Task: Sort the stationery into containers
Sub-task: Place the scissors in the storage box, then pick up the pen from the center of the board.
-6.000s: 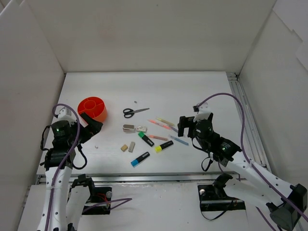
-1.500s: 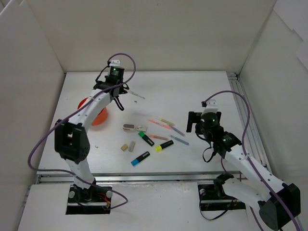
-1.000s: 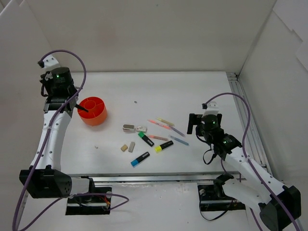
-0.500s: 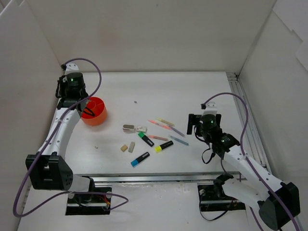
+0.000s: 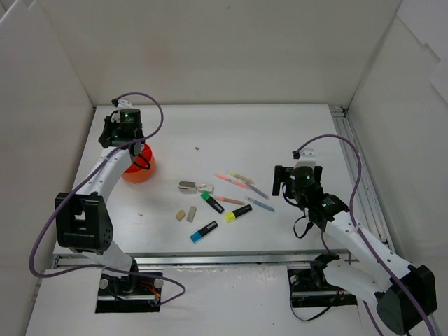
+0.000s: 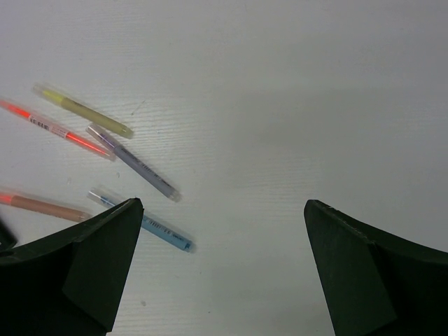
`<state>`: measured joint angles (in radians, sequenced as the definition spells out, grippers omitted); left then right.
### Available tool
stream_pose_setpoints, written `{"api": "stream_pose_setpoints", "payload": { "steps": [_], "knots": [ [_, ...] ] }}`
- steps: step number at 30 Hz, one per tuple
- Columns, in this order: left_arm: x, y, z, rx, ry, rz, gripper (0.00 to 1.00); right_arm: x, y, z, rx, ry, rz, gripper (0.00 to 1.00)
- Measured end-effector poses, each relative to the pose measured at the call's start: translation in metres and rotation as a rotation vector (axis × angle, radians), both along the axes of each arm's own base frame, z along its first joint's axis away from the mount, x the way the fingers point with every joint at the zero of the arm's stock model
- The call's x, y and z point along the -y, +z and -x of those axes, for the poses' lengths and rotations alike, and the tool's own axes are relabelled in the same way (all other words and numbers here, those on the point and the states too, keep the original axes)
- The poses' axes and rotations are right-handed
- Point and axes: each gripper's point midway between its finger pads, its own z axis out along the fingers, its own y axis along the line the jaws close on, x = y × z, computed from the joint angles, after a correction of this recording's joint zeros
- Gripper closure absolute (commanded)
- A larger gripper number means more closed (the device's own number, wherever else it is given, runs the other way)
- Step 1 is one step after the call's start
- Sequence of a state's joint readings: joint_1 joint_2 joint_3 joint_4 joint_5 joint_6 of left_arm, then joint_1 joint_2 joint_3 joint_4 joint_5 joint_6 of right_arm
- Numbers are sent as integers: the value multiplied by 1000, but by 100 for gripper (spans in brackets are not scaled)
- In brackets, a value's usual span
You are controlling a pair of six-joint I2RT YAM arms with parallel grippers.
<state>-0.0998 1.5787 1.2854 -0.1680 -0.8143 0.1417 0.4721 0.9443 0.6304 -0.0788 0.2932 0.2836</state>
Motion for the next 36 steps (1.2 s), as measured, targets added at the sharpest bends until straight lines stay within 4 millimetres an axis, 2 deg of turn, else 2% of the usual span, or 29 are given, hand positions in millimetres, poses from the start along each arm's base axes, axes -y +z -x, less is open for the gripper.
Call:
{"api": "stream_pose_setpoints", "payload": {
  "steps": [6, 11, 15, 19, 23, 25, 26, 28, 31, 33, 36],
  "knots": [
    [18, -25, -14, -89, -17, -34, 63, 0, 0, 0, -1, 3, 1, 2],
    [25, -29, -8, -104, -26, -2, 43, -5, 0, 2, -3, 31, 8, 2],
    [34, -15, 1, -48, -62, 91, 1, -17, -1, 6, -9, 100, 16, 2],
    [47, 29, 17, 106, -125, 216, 1, -34, -3, 11, -10, 184, 44, 2],
    [64, 77, 45, 277, -211, 361, 1, -53, -14, 16, -50, 282, 86, 3],
    [74, 92, 59, 345, -263, 436, 1, -63, -23, 14, -85, 319, 108, 4],
    [82, 94, 68, 371, -299, 484, 1, -67, -27, 13, -104, 329, 116, 4],
    [97, 82, 84, 374, -358, 565, 1, -73, -37, 9, -143, 338, 136, 4],
    [118, 45, 101, 315, -423, 678, 0, -78, -49, 2, -190, 337, 160, 4],
    [132, 17, 111, 259, -442, 749, 0, -84, -49, -6, -205, 339, 169, 4],
    [149, -23, 121, 155, -448, 835, 0, -102, -40, -30, -192, 351, 166, 5]
  ]
}}
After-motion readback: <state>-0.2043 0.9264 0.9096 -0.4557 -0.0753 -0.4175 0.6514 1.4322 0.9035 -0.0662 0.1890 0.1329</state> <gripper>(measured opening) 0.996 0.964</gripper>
